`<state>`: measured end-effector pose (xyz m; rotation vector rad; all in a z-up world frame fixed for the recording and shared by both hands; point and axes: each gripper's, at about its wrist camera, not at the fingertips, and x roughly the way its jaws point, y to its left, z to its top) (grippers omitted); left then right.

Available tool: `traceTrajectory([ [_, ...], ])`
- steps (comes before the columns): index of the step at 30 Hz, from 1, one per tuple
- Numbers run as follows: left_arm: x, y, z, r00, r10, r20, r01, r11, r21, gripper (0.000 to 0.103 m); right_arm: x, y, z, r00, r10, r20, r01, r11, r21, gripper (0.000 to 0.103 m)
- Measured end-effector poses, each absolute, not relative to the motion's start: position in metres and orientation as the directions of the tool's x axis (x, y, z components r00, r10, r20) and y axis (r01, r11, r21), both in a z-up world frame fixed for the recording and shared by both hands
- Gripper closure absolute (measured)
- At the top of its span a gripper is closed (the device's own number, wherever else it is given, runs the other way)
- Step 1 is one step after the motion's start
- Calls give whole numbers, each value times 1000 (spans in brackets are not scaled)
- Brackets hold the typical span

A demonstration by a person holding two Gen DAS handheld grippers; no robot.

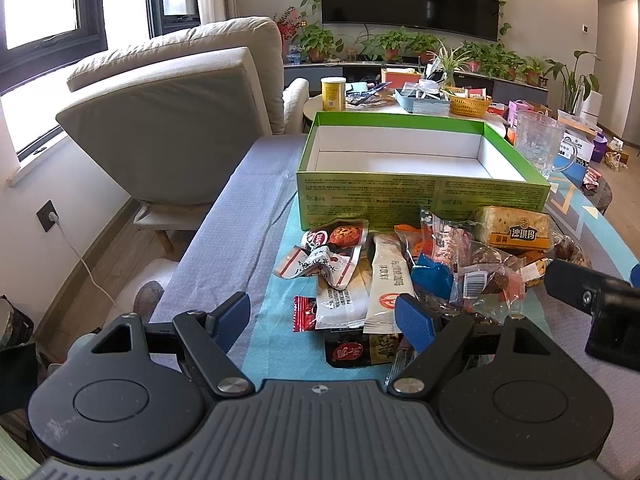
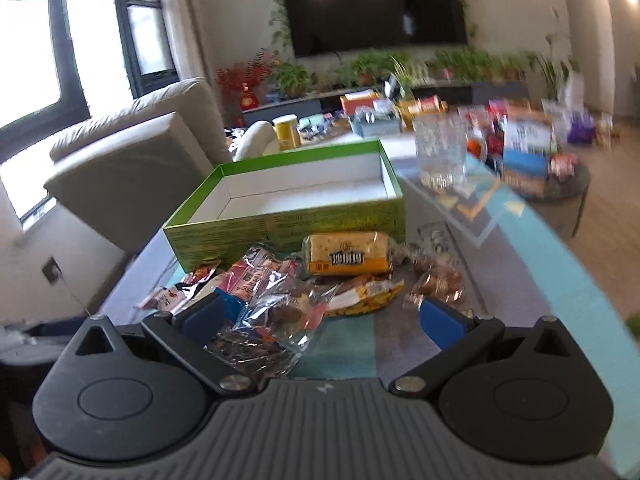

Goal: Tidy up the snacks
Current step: 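Lower the left tool to the white sausage stick pack while the right tool reaches the dark candy bag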

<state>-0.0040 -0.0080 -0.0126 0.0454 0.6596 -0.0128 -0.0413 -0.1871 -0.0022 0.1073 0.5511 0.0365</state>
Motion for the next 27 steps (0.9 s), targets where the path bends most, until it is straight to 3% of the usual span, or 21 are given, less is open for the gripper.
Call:
traceTrajectory([
  [15, -5, -2, -12, 788, -9, -615, 31, 999, 24, 25, -41, -210, -8, 843, 27, -538, 67, 986, 155, 57],
  [23, -20, -10, 0, 782, -192, -593, 201, 978, -52, 25, -34, -222, -12, 813, 82, -576, 52, 976, 212, 57],
  [27, -17, -33, -14, 738, -236, -633, 284, 958, -26, 25, -35, -224, -13, 809, 98, -580, 32, 977, 209, 58],
])
